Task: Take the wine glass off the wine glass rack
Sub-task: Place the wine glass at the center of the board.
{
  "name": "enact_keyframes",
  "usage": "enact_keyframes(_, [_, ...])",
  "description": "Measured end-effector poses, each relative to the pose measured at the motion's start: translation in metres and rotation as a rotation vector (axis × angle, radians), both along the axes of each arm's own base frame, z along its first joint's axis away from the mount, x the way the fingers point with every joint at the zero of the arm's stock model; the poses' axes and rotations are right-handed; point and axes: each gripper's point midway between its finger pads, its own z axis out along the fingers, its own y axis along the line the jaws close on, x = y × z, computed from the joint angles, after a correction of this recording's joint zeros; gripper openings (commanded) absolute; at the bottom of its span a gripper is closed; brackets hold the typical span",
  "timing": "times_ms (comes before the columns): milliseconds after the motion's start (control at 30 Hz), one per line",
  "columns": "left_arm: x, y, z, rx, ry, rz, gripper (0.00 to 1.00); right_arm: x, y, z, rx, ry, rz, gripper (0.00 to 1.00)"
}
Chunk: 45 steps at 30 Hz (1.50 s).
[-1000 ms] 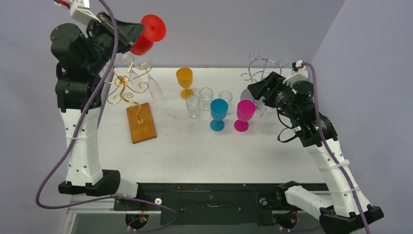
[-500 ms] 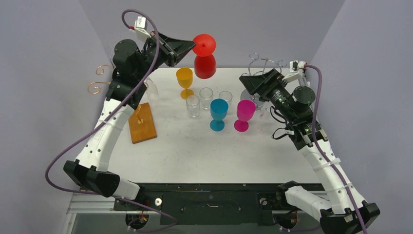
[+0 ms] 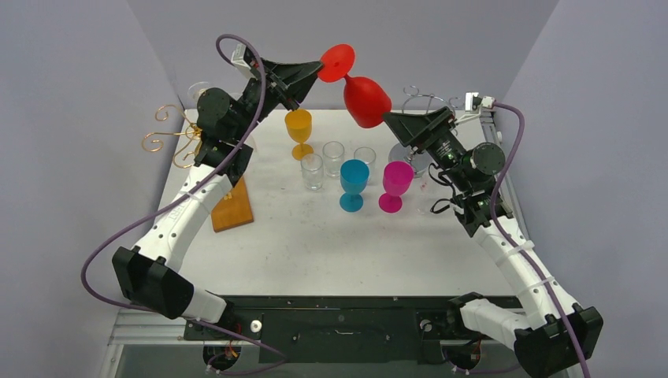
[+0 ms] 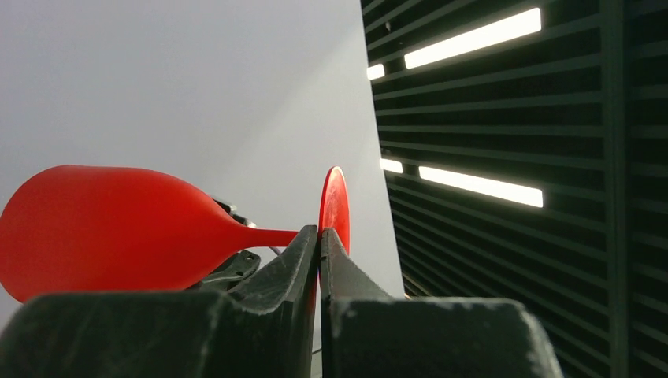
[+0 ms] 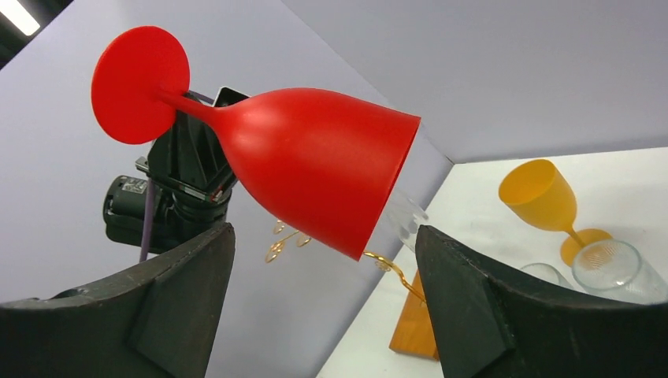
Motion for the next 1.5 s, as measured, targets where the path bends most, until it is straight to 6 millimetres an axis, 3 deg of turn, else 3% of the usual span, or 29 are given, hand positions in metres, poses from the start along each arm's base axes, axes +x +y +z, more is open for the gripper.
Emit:
enact_keyframes(267, [-0.015, 0.002, 0.016, -0.111, -0.013, -0.074, 0.0, 0.0, 0.011, 0.013, 0.06, -0.052, 0.081, 0.77])
enact_keyframes(467, [-0.019, 0.0, 0.008, -0.143, 0.009, -0.114, 0.0, -0.011, 0.016, 0.034, 0.138, -0.12, 0.169, 0.68])
enact_keyframes(600, [-0.024, -0.002, 0.008, -0.161, 0.012, -0.151, 0.0, -0.026, 0.018, 0.053, 0.208, -0.172, 0.244, 0.53])
enact_keyframes(700, [-0.035, -0.003, 0.015, -0.18, -0.021, -0.188, 0.0, -0.034, 0.018, 0.063, 0.255, -0.197, 0.29, 0.34])
enact_keyframes(767, [-0.04, -0.003, 0.018, -0.19, -0.044, -0.206, 0.07, -0.039, 0.017, 0.067, 0.284, -0.204, 0.316, 0.2])
enact_keyframes(833, [-0.043, -0.004, 0.017, -0.193, -0.054, -0.22, 0.18, -0.046, 0.016, 0.073, 0.316, -0.203, 0.347, 0.05])
enact_keyframes(867, [-0.043, -0.004, 0.015, -0.191, -0.051, -0.223, 0.28, -0.048, 0.015, 0.075, 0.321, -0.217, 0.351, 0.01])
enact_keyframes(967, [-0.039, -0.01, -0.002, -0.152, -0.031, -0.229, 0.51, -0.063, 0.013, 0.085, 0.339, -0.246, 0.379, 0.0])
enact_keyframes(1100, [-0.04, -0.017, -0.018, -0.057, -0.056, -0.198, 0.92, -0.058, 0.012, 0.079, 0.304, -0.195, 0.33, 0.0])
enact_keyframes(1133, [-0.041, -0.016, -0.023, -0.024, -0.059, -0.179, 0.98, -0.057, 0.01, 0.076, 0.286, -0.175, 0.305, 0.0])
enact_keyframes(1300, [-0.053, -0.008, -0.052, 0.183, -0.083, -0.06, 0.96, -0.053, -0.005, 0.059, 0.142, -0.064, 0.117, 0.0])
enact_keyframes(1500, [-0.058, 0.021, -0.094, 0.469, -0.09, 0.149, 0.96, -0.049, -0.03, 0.051, -0.06, 0.049, -0.094, 0.0])
